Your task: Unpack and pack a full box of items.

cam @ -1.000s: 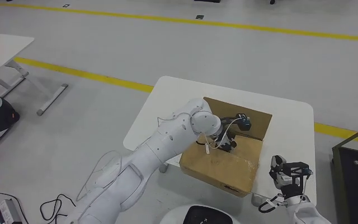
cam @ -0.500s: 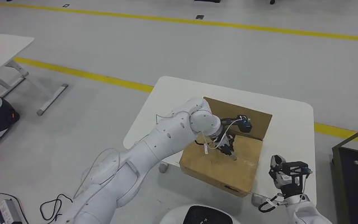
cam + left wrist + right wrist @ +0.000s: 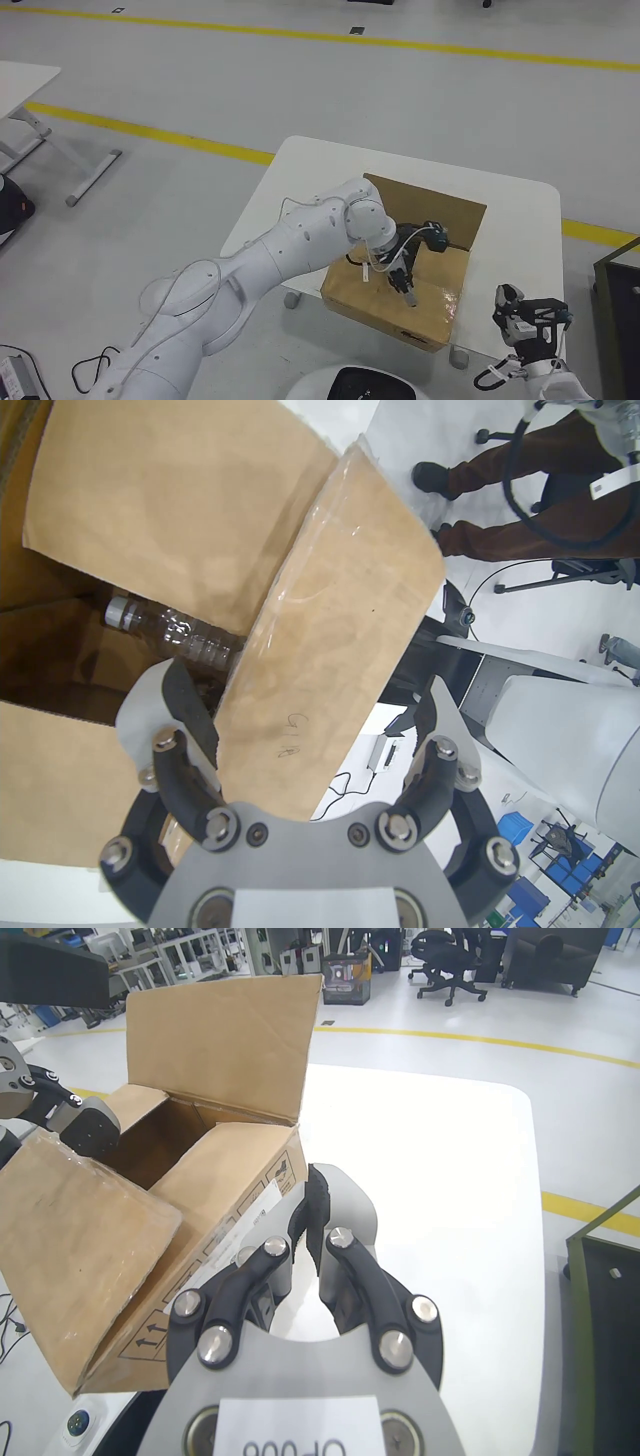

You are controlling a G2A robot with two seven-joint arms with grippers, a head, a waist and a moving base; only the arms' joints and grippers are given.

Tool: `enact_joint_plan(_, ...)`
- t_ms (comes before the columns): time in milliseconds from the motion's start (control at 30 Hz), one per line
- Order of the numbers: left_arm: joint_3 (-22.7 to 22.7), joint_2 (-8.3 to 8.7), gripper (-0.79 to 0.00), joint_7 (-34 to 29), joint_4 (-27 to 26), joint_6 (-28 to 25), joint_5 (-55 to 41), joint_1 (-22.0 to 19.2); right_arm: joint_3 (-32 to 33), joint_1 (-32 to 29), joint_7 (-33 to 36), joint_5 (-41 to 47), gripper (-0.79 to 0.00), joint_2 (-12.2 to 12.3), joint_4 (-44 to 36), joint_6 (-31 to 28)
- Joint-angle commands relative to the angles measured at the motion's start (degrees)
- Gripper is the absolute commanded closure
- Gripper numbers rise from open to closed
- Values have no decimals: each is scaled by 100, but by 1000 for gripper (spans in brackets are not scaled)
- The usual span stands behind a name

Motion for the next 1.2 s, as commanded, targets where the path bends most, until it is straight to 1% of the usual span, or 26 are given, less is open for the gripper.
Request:
enact_joint_plan(0, 119, -36, -785, 69, 142, -67, -54, -52, 8, -66, -48, 63, 0, -3, 37, 38)
enact_joint_plan(100, 266, -100, -785, 133, 332, -130, -112, -126, -25, -155, -112, -138, 0, -3, 155, 214)
enact_joint_plan(367, 589, -261, -785, 252, 619, -250, -289, -334, -262, -147, -419, -91, 0, -46, 598, 290)
enact_joint_plan(467, 566, -313, -785, 398, 699, -396, -350, -429, -289, -122, -447, -85, 0, -52, 625, 302)
enact_joint_plan(567, 599, -367, -785, 425, 755, -423, -318, -472, -287, -120, -444, -59, 0, -52, 618, 292)
enact_joint_plan(800, 946, -512, -785, 475, 983, -473, -246, -472, -285, -128, -432, -95, 0, -47, 623, 291)
enact_joint_plan(1100, 1370, -708, -785, 614, 1238, -612, -403, -630, -305, -110, -359, -76, 0, -51, 589, 351)
enact_joint_plan(1133, 1421, -723, -711, 637, 1256, -636, -438, -650, -308, -105, -352, -74, 0, -52, 586, 356)
enact_joint_plan(1167, 1470, -736, -526, 655, 1282, -654, -484, -673, -309, -99, -342, -82, 0, -52, 584, 365)
